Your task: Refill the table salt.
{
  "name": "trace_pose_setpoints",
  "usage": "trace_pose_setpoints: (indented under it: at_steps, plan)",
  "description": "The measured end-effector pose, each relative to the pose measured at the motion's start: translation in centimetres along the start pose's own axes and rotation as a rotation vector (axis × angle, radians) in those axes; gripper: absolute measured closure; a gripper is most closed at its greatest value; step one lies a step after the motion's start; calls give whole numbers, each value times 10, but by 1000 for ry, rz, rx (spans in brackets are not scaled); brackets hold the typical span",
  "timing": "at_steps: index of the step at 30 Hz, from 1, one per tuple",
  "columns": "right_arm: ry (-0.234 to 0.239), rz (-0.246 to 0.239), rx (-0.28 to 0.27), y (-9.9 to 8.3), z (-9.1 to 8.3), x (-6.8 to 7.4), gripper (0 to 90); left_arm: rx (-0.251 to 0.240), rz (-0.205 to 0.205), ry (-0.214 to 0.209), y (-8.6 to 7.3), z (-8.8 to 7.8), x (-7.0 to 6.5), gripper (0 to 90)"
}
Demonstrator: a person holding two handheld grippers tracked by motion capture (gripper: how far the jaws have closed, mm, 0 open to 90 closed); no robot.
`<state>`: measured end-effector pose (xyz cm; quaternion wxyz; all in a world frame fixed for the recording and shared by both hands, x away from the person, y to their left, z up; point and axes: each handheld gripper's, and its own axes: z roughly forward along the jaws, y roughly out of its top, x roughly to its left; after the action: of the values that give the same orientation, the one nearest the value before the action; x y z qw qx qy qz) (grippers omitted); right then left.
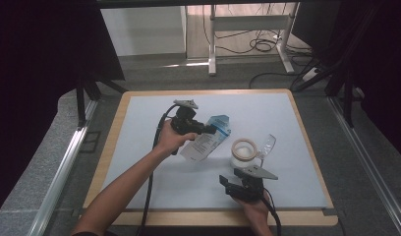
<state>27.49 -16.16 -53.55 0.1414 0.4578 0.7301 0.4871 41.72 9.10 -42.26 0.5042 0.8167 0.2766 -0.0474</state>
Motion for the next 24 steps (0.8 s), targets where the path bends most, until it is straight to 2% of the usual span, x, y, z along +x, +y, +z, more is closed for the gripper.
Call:
trace_pose_setpoints:
  at_steps: [13,24]
  plan:
    - [1,-1,5,-1,1,0,329,-12,-5,6,-1,-6,2,899]
    - [1,0,5,-1,1,0,329,-56,-27,29,-6,-16,7,899]
